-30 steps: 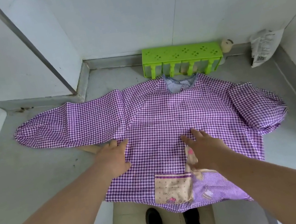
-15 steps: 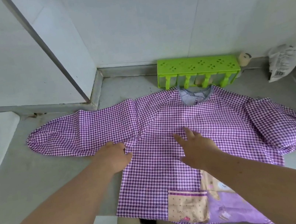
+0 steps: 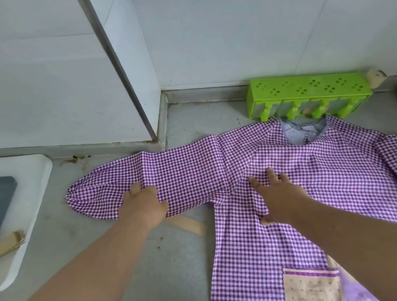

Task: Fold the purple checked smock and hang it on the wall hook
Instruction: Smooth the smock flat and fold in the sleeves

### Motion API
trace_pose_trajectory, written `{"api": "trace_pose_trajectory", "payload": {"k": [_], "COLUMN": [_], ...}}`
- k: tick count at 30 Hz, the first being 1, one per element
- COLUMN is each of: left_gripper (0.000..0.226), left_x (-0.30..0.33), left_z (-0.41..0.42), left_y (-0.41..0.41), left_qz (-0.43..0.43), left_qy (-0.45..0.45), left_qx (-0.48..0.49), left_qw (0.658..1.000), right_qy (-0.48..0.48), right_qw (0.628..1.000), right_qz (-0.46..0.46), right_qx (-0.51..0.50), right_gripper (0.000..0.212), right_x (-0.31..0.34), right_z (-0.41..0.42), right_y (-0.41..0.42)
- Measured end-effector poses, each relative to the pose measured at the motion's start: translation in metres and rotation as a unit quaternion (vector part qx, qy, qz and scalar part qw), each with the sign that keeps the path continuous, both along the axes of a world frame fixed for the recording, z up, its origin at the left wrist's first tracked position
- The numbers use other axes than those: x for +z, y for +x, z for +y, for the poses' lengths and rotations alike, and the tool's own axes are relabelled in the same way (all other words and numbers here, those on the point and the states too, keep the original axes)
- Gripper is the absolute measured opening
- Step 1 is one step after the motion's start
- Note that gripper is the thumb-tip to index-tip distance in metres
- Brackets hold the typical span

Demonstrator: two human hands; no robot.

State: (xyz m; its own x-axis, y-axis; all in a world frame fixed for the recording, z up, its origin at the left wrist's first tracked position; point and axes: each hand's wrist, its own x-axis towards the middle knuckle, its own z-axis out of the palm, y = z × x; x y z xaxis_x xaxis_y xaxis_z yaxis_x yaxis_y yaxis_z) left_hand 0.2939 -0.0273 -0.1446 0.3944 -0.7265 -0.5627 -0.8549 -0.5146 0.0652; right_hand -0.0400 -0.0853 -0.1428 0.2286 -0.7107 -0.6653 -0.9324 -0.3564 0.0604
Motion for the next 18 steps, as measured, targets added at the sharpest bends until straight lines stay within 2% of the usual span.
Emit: {"api": "trace_pose_trajectory", "payload": {"k": [4, 7, 11, 14, 16, 18], "left_gripper": [0.079, 0.093, 0.110, 0.120, 0.119, 0.107], "left_x": [-0.003, -0.007, -0.017, -0.026, -0.029, -0.030], "left_z": [0.001, 0.005, 0.013, 0.019, 0.020, 0.019], "left_y": [0.038, 0.064, 0.085, 0.090, 0.090, 0.090], "left_qz": [-0.015, 0.006, 0.070, 0.087, 0.085, 0.093], "left_qy": [-0.034, -0.040, -0.078, -0.118, -0.145, -0.129], "left_qx": [0.089, 0.200, 0.360, 0.428, 0.454, 0.490], "left_qw": [0.995, 0.979, 0.927, 0.892, 0.875, 0.857], "right_qy": [0.005, 0.008, 0.004, 0.002, -0.001, -0.001], "right_qw": [1.000, 1.000, 1.000, 1.000, 1.000, 1.000], "right_qz": [0.014, 0.018, 0.024, 0.026, 0.024, 0.023], "right_qx": [0.000, 0.002, 0.011, 0.013, 0.016, 0.017], "right_gripper": [0.130, 0.132, 0.132, 0.133, 0.134, 0.133], "right_x": [0.000, 0.000, 0.001, 0.001, 0.000, 0.000], "right_z": [0.000, 0.000, -0.001, 0.000, 0.000, 0.000], "right_y": [0.003, 0.004, 0.006, 0.006, 0.006, 0.006]}}
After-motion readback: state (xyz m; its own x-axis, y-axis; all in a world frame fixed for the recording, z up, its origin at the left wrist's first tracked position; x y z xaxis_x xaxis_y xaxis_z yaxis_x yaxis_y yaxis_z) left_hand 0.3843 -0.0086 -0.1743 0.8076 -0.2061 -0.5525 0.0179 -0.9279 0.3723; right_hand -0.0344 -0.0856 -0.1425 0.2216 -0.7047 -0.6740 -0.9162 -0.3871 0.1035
